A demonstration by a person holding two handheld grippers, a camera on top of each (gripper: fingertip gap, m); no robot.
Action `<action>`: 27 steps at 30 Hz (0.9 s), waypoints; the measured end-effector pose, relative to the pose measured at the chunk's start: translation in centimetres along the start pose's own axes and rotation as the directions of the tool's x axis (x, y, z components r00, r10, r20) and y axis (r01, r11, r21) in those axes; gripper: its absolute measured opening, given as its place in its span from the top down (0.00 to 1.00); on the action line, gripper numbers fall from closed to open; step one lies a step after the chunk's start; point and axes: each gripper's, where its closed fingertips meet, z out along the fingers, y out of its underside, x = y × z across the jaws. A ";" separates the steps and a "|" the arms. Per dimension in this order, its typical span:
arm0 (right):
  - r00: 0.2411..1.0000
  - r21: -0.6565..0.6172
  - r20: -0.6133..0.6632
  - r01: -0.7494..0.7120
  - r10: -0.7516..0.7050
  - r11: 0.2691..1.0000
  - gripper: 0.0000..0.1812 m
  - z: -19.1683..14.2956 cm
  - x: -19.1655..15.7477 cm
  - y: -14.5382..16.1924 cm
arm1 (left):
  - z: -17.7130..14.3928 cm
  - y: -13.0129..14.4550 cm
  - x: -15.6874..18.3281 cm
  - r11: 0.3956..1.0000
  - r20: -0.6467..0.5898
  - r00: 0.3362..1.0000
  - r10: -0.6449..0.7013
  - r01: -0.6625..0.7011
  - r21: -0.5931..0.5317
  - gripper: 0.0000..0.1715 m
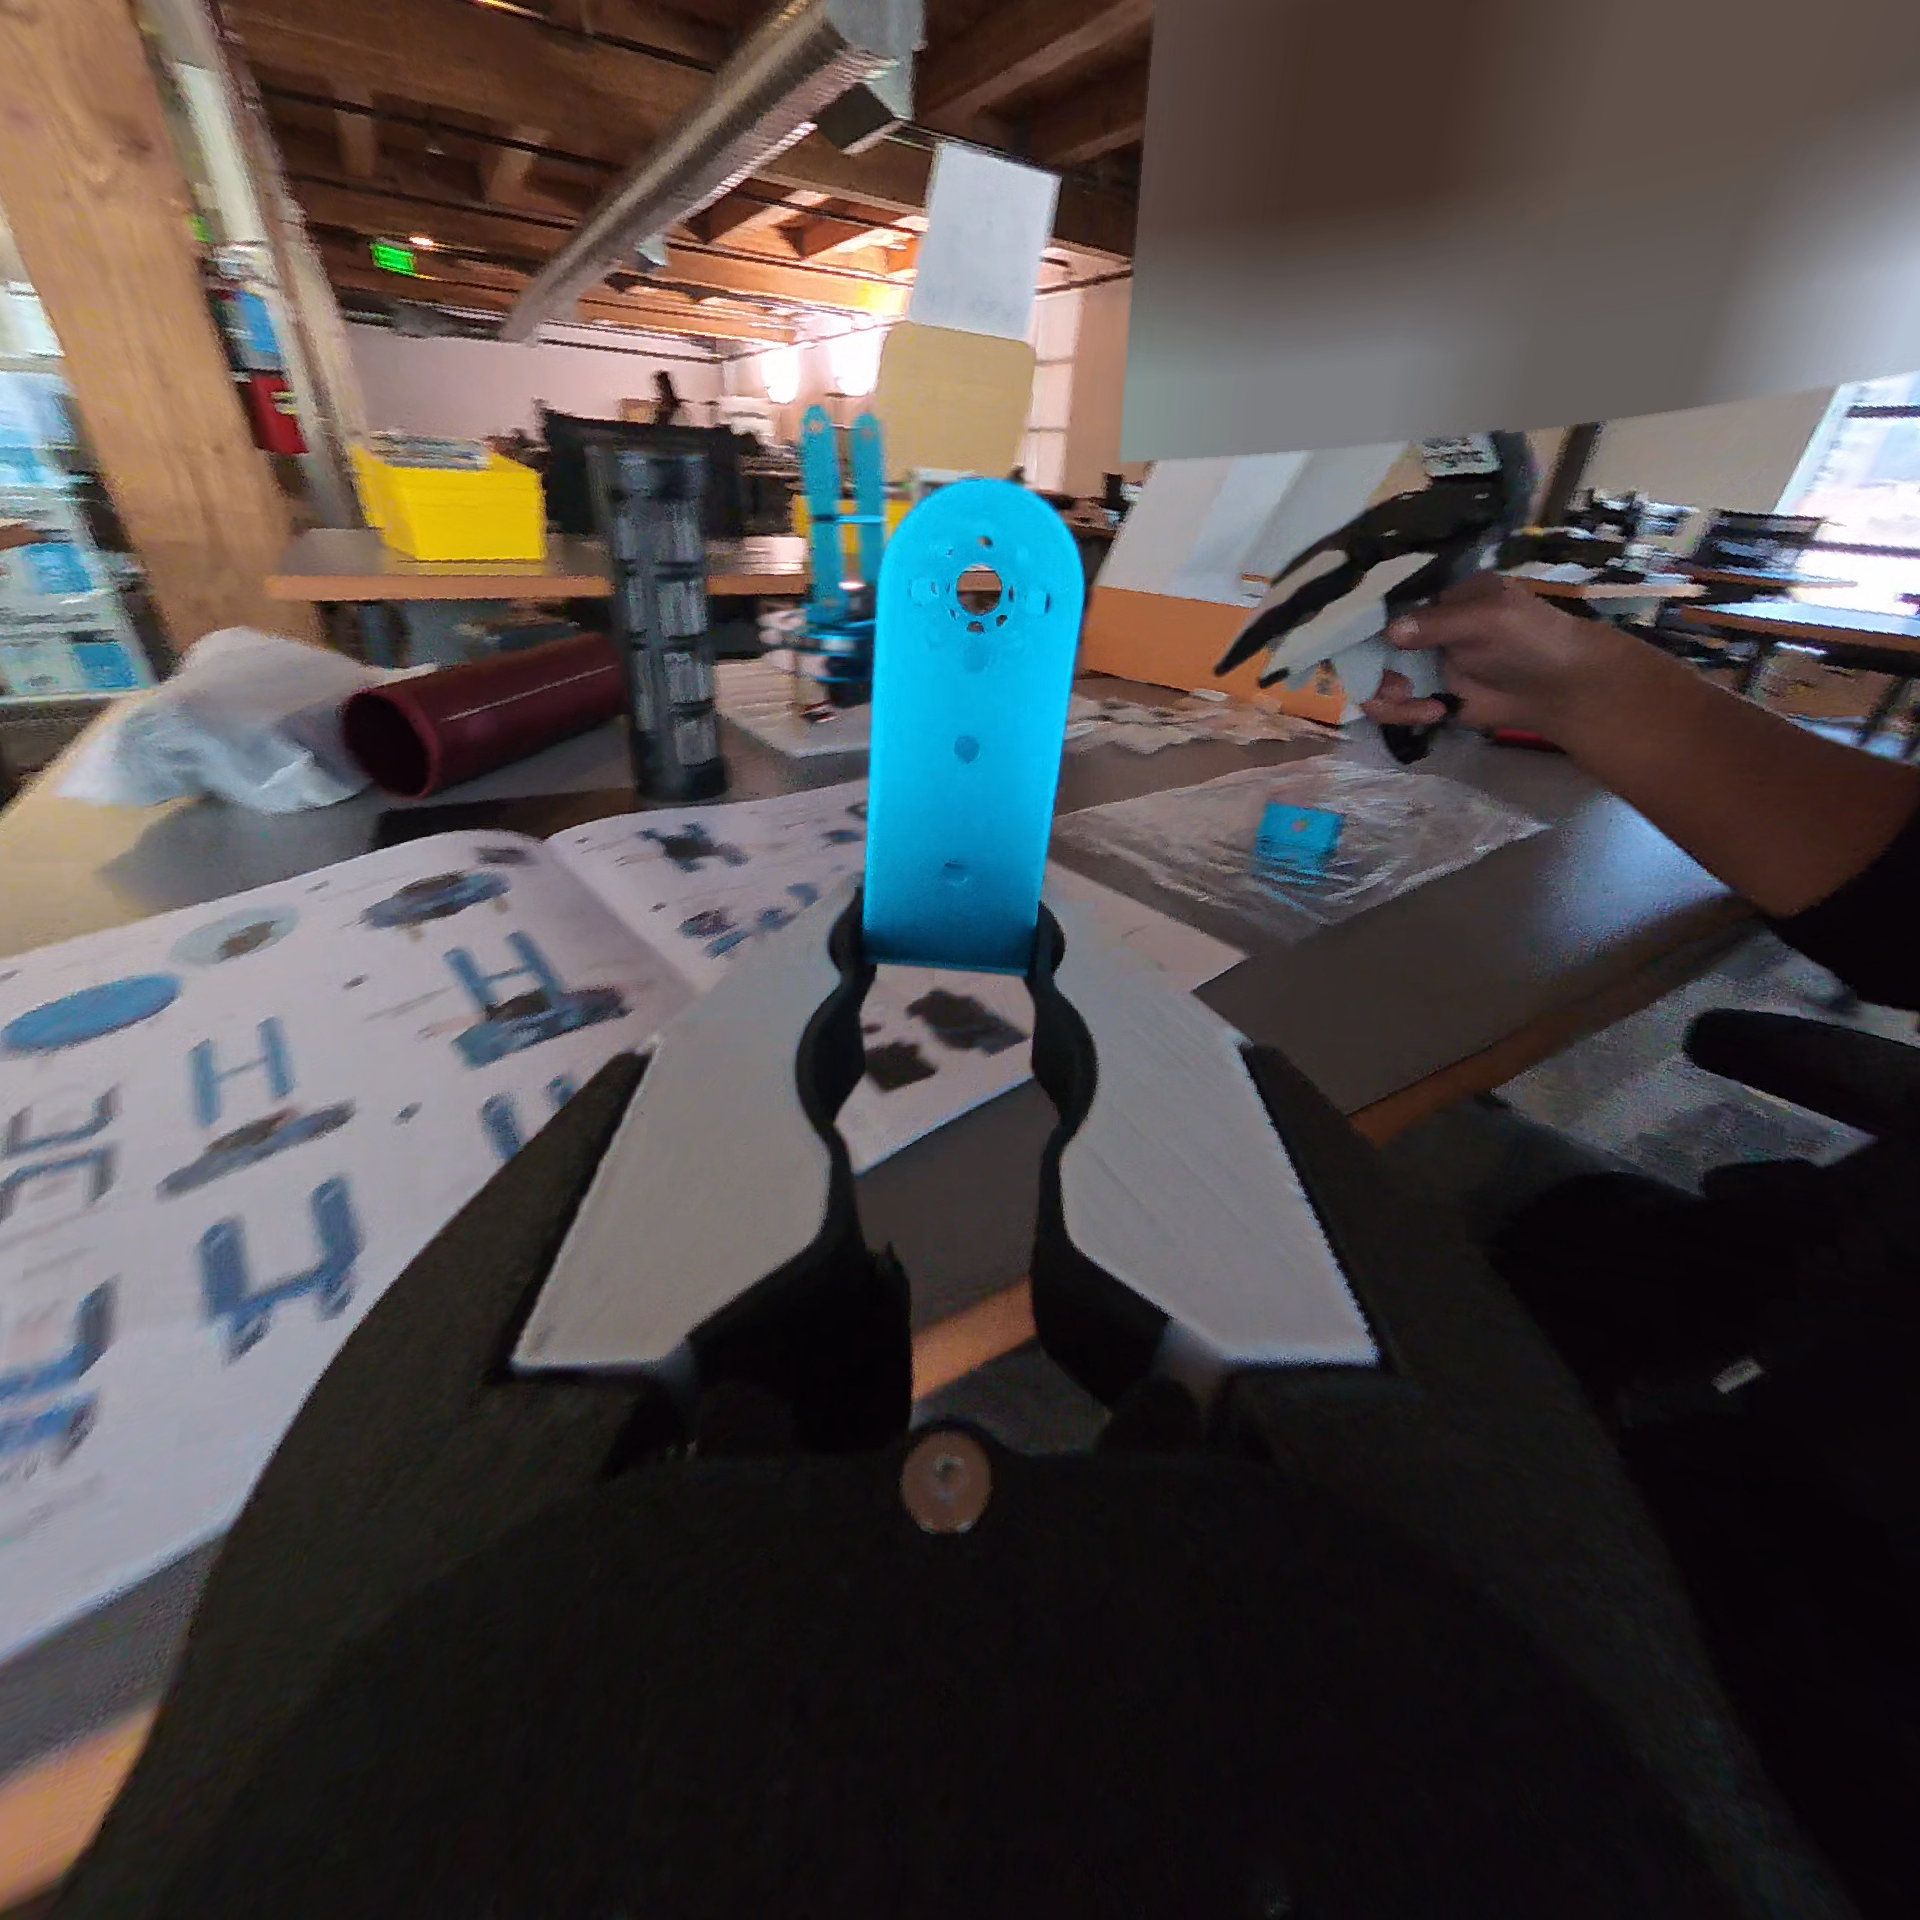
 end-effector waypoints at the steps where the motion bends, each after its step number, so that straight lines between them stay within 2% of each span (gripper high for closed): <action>1: 1.000 -0.005 0.004 0.000 0.000 1.000 0.86 -0.7 0.0 0.2 | 1.2 -0.4 0.8 1.000 -0.039 0.999 0.004 -0.004 -0.006 0.85; 4: 1.000 -0.013 0.022 0.013 -0.012 1.000 0.86 -2.9 0.1 0.4 | 5.4 -1.5 3.6 0.999 -0.180 0.984 0.013 -0.019 -0.037 0.85; 6: 0.996 0.011 0.090 0.024 -0.025 1.000 0.85 -4.2 -1.0 -0.4 | 8.6 -2.1 5.9 0.997 -0.285 0.958 0.027 -0.047 -0.062 0.85; 9: 0.984 0.046 0.169 0.056 -0.063 0.997 0.81 -5.9 -2.6 -2.0 | 13.8 -2.0 9.0 0.987 -0.405 0.912 0.062 -0.116 -0.110 0.85; 12: 0.972 0.044 0.196 0.126 -0.132 0.991 0.75 -6.4 -3.9 -2.4 | 19.0 -1.0 11.9 0.974 -0.494 0.866 0.074 -0.168 -0.150 0.84; 16: 0.976 -0.022 0.098 0.199 -0.196 0.980 0.68 -6.1 -2.5 -0.3 | 24.9 0.9 15.5 0.948 -0.584 0.808 0.077 -0.241 -0.208 0.84; 19: 0.990 -0.029 0.019 0.139 -0.138 0.990 0.65 -6.8 0.0 2.0 | 28.4 1.8 17.8 0.939 -0.621 0.782 0.056 -0.252 -0.232 0.85; 23: 1.000 0.058 -0.001 0.018 -0.018 0.998 0.67 -9.8 1.7 4.1 | 31.9 2.5 20.4 0.934 -0.648 0.760 0.051 -0.265 -0.238 0.84; 27: 0.997 0.160 -0.064 -0.031 0.042 0.987 0.71 -13.1 4.1 4.7 | 34.3 3.0 21.9 0.942 -0.661 0.750 0.020 -0.235 -0.239 0.84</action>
